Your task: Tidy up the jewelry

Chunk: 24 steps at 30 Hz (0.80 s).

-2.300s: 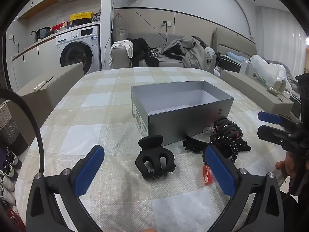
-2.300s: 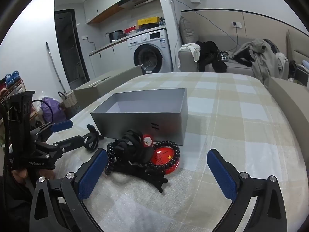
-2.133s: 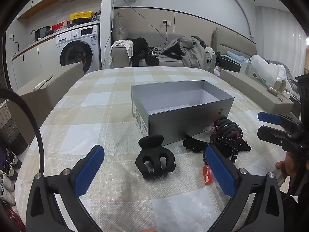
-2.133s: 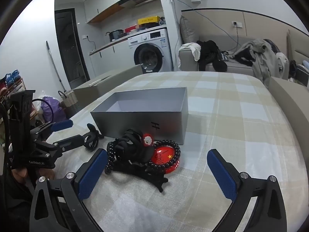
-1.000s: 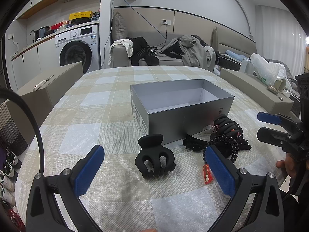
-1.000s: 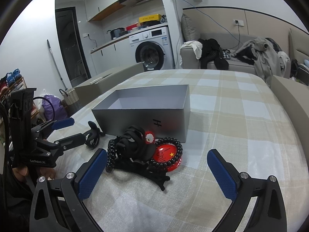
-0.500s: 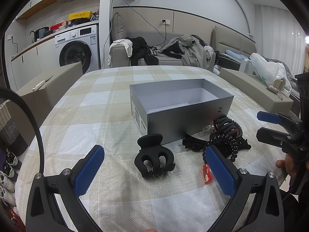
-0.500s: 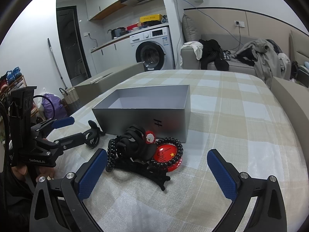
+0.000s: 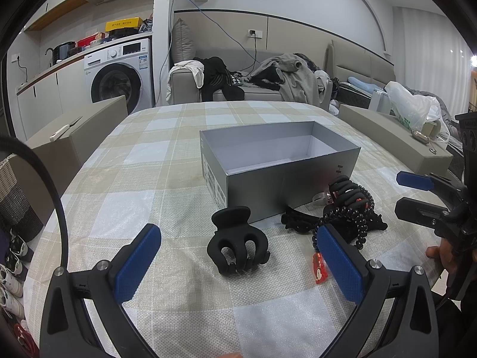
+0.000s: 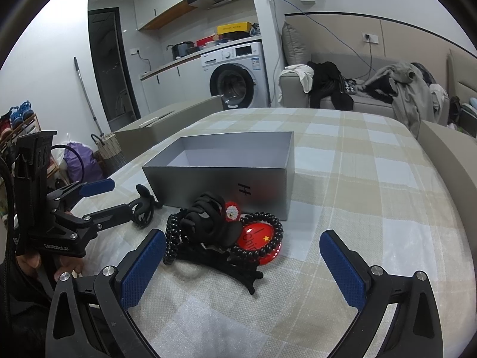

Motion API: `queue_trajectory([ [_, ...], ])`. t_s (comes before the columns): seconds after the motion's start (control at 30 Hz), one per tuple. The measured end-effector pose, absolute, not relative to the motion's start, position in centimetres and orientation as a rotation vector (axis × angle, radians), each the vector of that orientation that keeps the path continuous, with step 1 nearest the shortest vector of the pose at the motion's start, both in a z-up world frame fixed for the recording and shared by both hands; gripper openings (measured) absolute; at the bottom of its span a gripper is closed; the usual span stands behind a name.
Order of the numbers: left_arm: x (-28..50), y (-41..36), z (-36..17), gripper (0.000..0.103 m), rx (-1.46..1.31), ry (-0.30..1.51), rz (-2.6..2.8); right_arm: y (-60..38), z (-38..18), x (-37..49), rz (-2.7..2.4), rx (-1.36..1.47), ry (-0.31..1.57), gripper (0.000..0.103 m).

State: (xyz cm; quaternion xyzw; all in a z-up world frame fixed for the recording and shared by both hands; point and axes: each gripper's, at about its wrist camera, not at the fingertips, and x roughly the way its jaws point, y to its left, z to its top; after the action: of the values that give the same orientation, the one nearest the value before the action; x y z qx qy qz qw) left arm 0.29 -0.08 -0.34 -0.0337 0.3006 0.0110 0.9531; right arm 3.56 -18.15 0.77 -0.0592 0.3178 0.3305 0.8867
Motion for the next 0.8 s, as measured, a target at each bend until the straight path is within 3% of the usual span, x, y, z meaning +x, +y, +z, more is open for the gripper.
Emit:
queue_trajectory([
  [0.57,0.1,-0.1,-0.4,0.102,-0.069,0.607,0.034,-18.2,1.8,4.2,0.657,-0.111,0.693,0.103],
  [0.63,0.0,-0.1,-0.4,0.102,-0.076,0.605,0.032,-18.1,1.9,4.6,0.656,-0.090,0.714,0.101],
  [0.7,0.1,-0.3,-0.1,0.102,-0.085,0.614,0.023,-17.7,1.7,5.0,0.664,-0.075,0.745,0.087],
  [0.8,0.3,-0.2,-0.4,0.102,-0.089,0.642,0.032,-16.4,1.5,5.2,0.678,-0.093,0.765,0.080],
])
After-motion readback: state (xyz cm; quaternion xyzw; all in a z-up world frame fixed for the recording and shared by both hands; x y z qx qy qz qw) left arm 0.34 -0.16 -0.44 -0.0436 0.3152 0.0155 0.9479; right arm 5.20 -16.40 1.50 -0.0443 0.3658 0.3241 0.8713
